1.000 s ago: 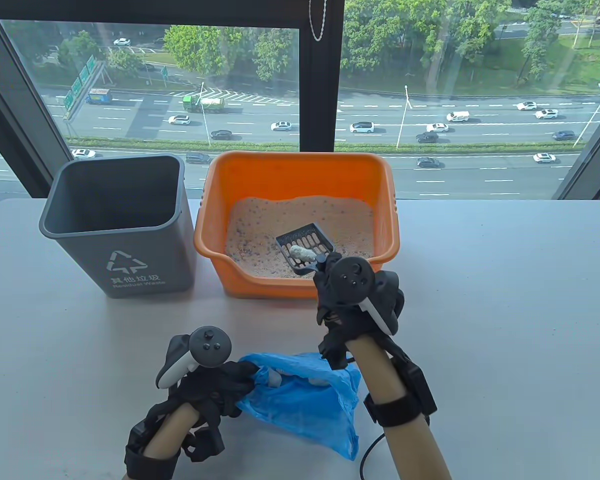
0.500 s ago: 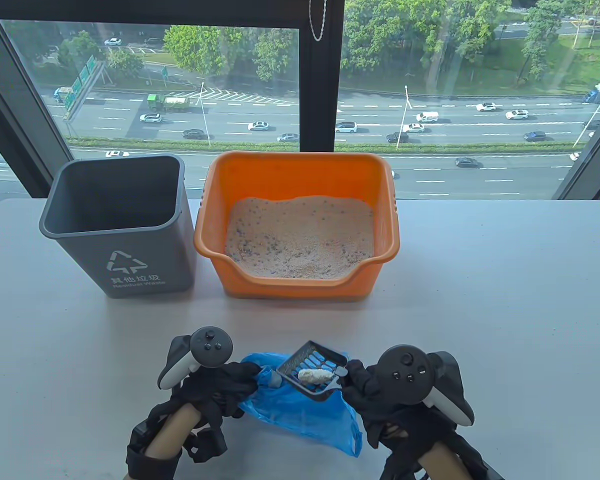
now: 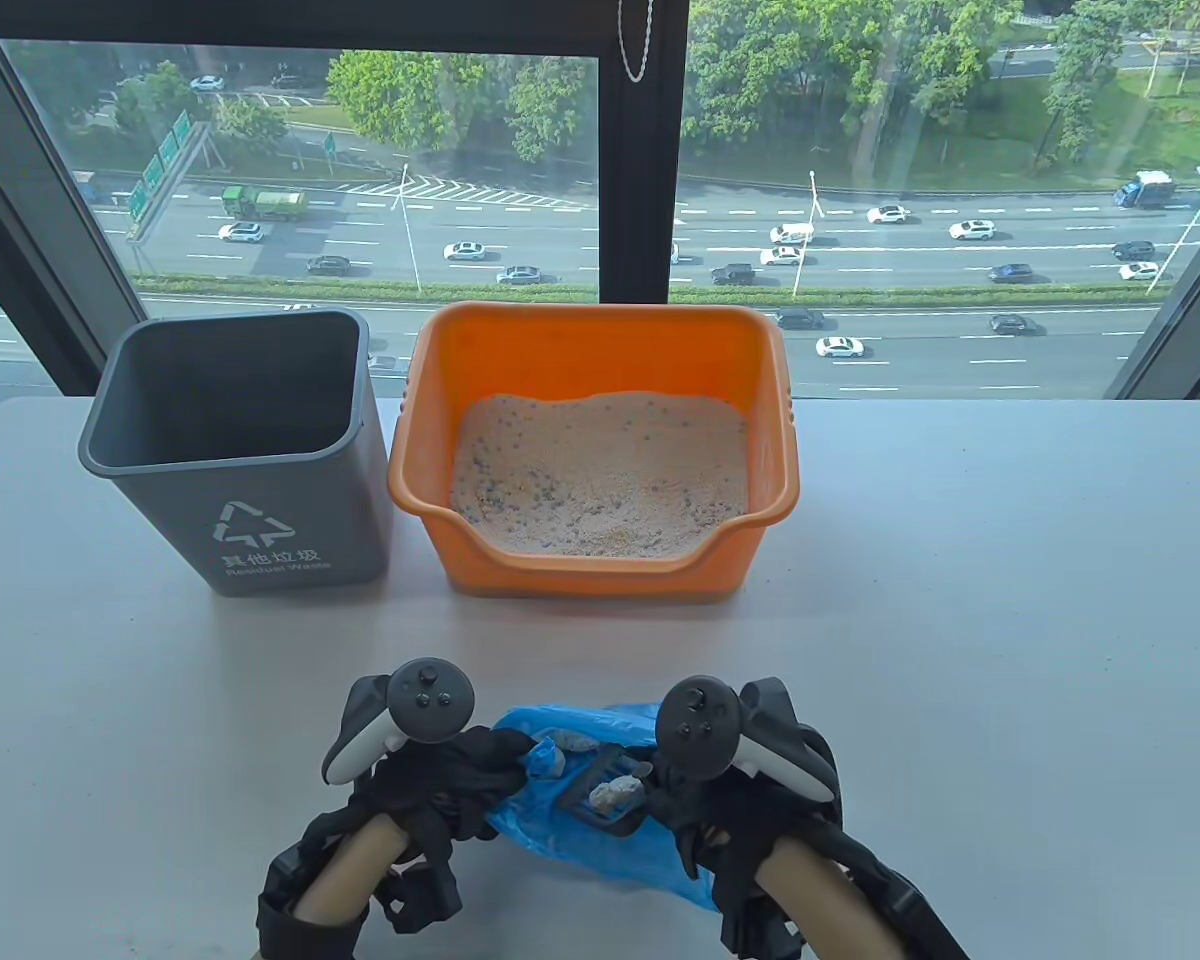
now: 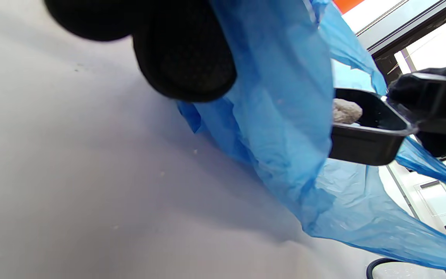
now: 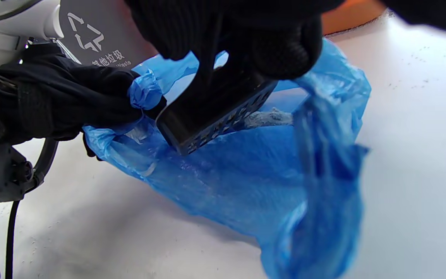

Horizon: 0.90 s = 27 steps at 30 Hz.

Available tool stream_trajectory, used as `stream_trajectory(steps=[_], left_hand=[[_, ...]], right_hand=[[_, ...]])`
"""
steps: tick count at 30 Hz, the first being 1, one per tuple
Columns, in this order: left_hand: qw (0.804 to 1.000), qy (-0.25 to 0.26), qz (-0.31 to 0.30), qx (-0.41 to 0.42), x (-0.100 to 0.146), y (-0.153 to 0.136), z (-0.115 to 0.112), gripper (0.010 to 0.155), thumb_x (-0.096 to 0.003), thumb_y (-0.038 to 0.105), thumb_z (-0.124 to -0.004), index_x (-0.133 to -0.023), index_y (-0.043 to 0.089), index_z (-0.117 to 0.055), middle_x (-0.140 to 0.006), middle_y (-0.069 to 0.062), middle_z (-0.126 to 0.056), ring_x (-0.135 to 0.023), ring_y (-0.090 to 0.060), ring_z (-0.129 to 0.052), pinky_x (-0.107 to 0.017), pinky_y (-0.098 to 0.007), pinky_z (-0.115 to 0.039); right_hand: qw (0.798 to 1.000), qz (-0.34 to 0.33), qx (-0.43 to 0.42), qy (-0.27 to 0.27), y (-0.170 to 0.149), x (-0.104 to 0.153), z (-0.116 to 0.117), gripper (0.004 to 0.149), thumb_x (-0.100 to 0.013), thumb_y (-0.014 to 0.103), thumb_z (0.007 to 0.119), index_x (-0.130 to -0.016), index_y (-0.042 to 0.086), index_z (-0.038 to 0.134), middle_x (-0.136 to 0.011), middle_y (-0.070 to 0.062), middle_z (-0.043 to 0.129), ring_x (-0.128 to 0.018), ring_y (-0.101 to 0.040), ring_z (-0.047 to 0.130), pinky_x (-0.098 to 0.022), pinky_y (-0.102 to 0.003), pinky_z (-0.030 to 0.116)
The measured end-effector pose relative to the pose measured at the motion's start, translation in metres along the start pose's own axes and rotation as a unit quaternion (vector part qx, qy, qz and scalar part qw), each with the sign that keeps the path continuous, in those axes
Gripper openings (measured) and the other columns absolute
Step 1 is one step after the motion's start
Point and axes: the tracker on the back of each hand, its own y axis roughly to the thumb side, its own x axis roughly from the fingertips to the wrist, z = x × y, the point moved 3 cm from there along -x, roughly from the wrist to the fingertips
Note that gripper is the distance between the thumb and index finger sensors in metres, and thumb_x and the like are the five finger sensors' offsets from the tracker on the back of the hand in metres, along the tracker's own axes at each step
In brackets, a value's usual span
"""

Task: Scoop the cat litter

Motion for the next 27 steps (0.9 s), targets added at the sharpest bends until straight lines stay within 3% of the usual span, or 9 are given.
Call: stream_trajectory(steps=[5,10,14,17,20,23,27], left_hand=[[1.000,-0.001,-0.004,-0.003,-0.001,0.001,-0.001,0.041,-0.0546,0.026,-0.069,-0.095,0.028,-0.068,-0.093,-0.020,-0.069,-0.043,-0.018,-0.098,-0.033,-0.032,-0.081],[1.000,0.004,-0.004,-0.002,0.000,0.000,0.000,0.041,-0.0546,0.026,-0.069,-0.095,0.028,-0.068,-0.093,-0.020,-0.069,-0.044,-0.018,-0.098,-0.033,-0.032,-0.081],[1.000,0.009,-0.003,0.004,0.000,-0.001,0.001,0.041,-0.0546,0.027,-0.069,-0.096,0.028,-0.067,-0.093,-0.020,-0.069,-0.044,-0.018,-0.098,-0.033,-0.032,-0.082],[1.000,0.005,-0.003,0.003,-0.001,-0.001,0.000,0.041,-0.0547,0.027,-0.069,-0.096,0.029,-0.067,-0.093,-0.020,-0.069,-0.044,-0.017,-0.098,-0.033,-0.032,-0.082],[1.000,0.003,-0.003,0.000,-0.001,0.000,-0.001,0.041,-0.0546,0.027,-0.069,-0.096,0.028,-0.067,-0.093,-0.020,-0.069,-0.044,-0.017,-0.098,-0.033,-0.032,-0.082],[1.000,0.003,-0.006,0.002,0.000,0.000,0.000,0.042,-0.0544,0.029,-0.070,-0.097,0.027,-0.066,-0.094,-0.020,-0.069,-0.045,-0.018,-0.098,-0.033,-0.032,-0.082],[1.000,-0.002,-0.005,0.005,0.000,-0.001,0.000,0.048,-0.0540,0.036,-0.070,-0.099,0.020,-0.062,-0.094,-0.023,-0.067,-0.046,-0.019,-0.098,-0.033,-0.032,-0.081]], right_hand=[[0.998,0.028,0.041,0.024,0.009,-0.007,-0.025,0.055,-0.042,0.031,0.084,-0.087,0.001,0.078,-0.067,-0.032,0.088,-0.010,-0.009,0.085,-0.008,-0.034,0.079],[0.998,0.024,0.042,0.027,0.001,0.017,-0.051,0.054,-0.043,0.031,0.083,-0.088,0.002,0.077,-0.069,-0.031,0.086,-0.012,-0.009,0.085,-0.010,-0.034,0.079],[0.997,-0.014,-0.061,-0.041,-0.028,0.053,-0.079,0.055,-0.044,0.032,0.082,-0.089,0.003,0.076,-0.070,-0.030,0.086,-0.013,-0.009,0.085,-0.011,-0.034,0.079],[0.989,0.008,-0.113,-0.091,-0.060,0.067,-0.091,0.056,-0.044,0.028,0.081,-0.092,0.001,0.070,-0.074,-0.031,0.081,-0.017,-0.012,0.084,-0.015,-0.037,0.079],[0.973,0.106,-0.140,-0.152,-0.110,0.066,-0.090,0.059,-0.045,0.026,0.079,-0.095,0.000,0.063,-0.078,-0.033,0.075,-0.022,-0.013,0.083,-0.019,-0.038,0.078],[0.955,0.197,-0.160,-0.154,-0.159,0.049,-0.072,0.065,-0.045,0.025,0.078,-0.098,-0.002,0.051,-0.084,-0.035,0.062,-0.031,-0.015,0.082,-0.026,-0.040,0.077],[0.929,0.257,-0.167,-0.206,-0.207,0.029,-0.049,0.071,-0.043,0.020,0.081,-0.099,-0.001,0.044,-0.088,-0.035,0.053,-0.041,-0.019,0.081,-0.034,-0.044,0.076]])
